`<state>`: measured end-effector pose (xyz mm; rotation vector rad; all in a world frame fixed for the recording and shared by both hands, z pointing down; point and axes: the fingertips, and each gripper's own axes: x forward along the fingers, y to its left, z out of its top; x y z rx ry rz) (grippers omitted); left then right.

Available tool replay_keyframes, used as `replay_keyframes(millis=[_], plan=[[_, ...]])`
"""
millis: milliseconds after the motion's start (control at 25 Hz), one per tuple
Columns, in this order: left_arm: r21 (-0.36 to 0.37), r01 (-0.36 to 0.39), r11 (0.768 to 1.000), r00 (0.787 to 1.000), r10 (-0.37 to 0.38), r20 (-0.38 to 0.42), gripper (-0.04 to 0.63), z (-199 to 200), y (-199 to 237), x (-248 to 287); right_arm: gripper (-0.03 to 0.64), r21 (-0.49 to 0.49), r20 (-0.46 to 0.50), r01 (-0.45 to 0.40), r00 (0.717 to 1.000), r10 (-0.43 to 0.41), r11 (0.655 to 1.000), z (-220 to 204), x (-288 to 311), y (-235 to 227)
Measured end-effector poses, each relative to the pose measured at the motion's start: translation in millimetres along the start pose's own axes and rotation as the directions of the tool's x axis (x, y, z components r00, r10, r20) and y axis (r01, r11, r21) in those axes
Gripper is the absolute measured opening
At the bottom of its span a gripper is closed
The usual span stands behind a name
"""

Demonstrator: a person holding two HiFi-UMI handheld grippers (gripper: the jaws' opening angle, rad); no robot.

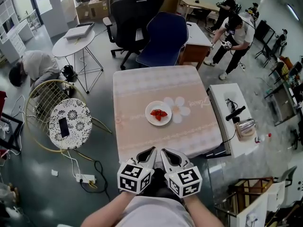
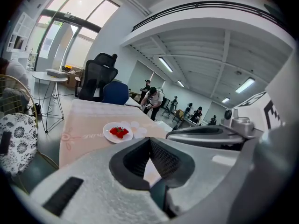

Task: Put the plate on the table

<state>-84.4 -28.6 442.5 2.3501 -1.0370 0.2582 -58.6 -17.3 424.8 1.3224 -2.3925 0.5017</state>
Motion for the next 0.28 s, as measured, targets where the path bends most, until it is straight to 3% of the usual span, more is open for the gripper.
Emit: replay_keyframes(millis=[280], plan=[[0.012, 0.002, 1.000, 1.000, -0.002, -0.001, 0.005, -8.3, 6.1, -10.3, 0.003, 0.006, -0.002, 0.015, 1.000, -0.015, 1.000, -5.7, 3.7, 9.3]])
